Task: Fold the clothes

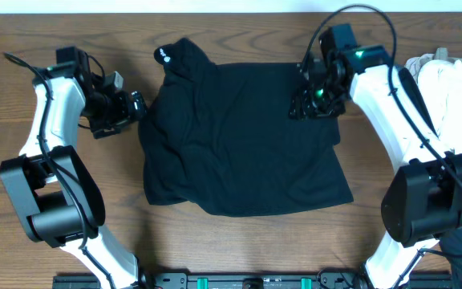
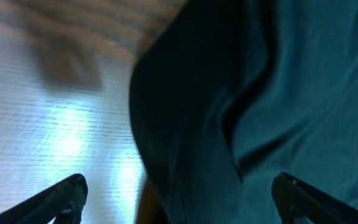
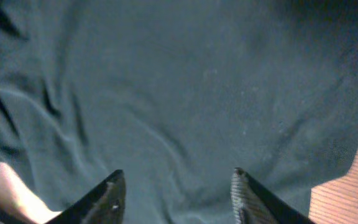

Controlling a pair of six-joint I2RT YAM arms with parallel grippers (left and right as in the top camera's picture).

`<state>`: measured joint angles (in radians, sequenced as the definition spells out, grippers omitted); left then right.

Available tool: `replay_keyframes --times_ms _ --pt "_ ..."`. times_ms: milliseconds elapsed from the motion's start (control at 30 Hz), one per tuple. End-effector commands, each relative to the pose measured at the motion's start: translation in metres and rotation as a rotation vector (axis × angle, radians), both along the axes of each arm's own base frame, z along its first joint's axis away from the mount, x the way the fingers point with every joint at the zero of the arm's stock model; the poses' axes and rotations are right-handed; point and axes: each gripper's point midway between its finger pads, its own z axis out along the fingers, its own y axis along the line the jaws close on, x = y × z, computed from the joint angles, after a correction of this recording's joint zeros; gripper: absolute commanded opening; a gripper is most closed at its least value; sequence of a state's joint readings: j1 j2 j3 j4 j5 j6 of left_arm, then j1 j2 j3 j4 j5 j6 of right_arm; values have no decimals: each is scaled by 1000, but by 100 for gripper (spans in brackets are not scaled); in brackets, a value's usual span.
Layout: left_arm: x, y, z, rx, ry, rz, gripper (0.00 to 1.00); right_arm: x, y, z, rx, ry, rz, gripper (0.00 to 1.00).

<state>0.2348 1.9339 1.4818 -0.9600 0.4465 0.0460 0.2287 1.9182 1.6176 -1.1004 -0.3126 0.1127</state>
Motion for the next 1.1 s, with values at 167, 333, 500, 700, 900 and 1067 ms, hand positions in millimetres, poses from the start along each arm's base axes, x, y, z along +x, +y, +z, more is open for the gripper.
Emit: replay_keyframes --times_ms 167,333,500,700,900,1067 --pt "3 -4 -34 -24 -63 -12 85 -18 5 -46 25 60 -10 40" --pt "15 -2 -38 -10 -124 -15 79 -25 3 -69 26 72 -35 36" --pt "22 -9 -36 -9 -152 -34 78 -32 0 -89 20 78 -73 31" --pt "27 -29 -35 -10 -175 -89 71 -43 -9 -111 -11 109 -149 22" --pt "30 -35 -37 33 -198 -148 9 -46 -10 -114 -19 115 -149 13" --pt "28 -3 -34 126 -155 -34 6 -48 -24 -118 -94 126 -197 8"
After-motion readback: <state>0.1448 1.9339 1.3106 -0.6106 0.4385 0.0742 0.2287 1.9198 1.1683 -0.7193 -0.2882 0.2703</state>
